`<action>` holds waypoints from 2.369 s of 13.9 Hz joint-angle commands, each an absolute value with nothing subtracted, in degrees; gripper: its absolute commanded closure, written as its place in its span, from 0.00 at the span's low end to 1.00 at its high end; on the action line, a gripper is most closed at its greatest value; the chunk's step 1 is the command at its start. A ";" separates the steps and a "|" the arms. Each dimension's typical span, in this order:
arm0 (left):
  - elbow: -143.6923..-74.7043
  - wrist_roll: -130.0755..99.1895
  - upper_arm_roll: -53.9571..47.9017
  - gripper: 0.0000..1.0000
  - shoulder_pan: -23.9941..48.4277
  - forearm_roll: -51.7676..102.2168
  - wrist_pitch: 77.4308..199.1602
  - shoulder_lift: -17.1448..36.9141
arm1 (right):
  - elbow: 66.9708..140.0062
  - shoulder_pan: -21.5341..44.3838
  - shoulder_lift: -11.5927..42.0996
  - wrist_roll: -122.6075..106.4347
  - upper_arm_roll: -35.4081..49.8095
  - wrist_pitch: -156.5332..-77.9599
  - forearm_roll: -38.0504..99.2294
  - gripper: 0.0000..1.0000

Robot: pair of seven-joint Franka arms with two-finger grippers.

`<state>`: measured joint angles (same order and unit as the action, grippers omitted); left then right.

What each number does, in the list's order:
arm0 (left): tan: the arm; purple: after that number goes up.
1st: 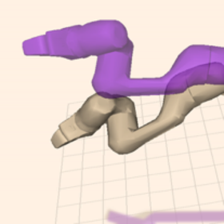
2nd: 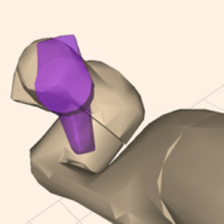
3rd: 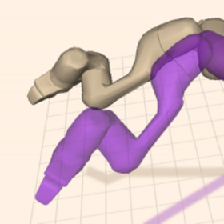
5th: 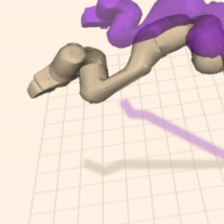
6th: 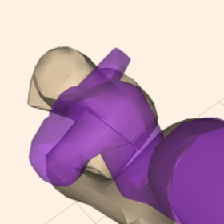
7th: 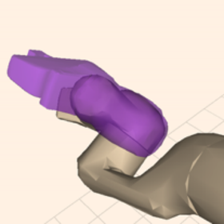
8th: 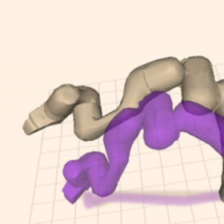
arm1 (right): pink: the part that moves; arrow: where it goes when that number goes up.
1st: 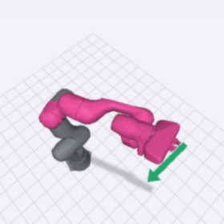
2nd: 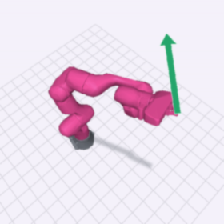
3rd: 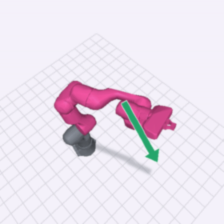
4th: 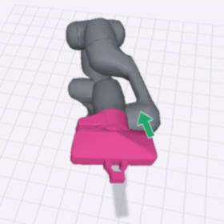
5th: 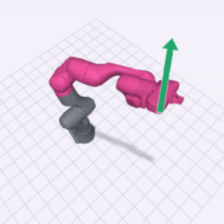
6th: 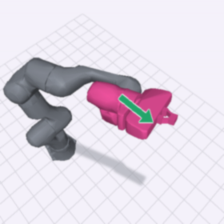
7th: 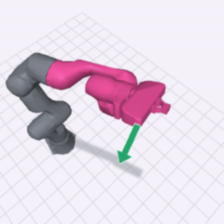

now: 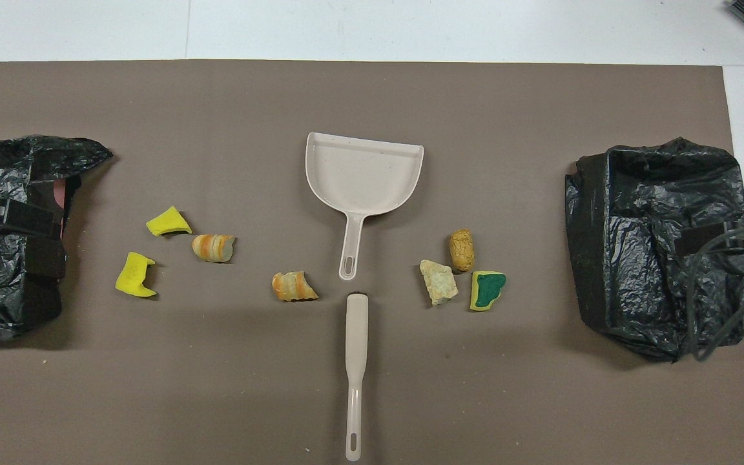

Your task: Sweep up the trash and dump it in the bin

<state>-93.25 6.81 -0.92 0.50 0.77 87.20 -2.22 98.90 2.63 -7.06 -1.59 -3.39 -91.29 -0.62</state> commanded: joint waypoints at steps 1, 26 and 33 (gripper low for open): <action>-93.34 8.17 -0.35 0.00 1.32 -0.18 86.13 -3.34 | 99.32 1.49 -7.65 -2.64 -2.64 -91.41 -0.35 0.00; -119.69 2.57 -0.88 0.00 23.71 1.58 105.28 -7.56 | 100.46 1.58 -8.44 -2.72 -2.72 -90.70 0.00 0.00; -131.30 -26.67 -0.79 0.00 43.56 2.72 120.56 -6.24 | 100.81 1.58 -8.70 -2.72 -2.72 -90.35 0.00 0.00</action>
<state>-126.66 -19.45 -1.93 38.87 2.17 115.43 -4.64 99.30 2.63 -7.32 -1.59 -3.37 -90.86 -0.59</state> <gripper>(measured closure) 0.000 0.000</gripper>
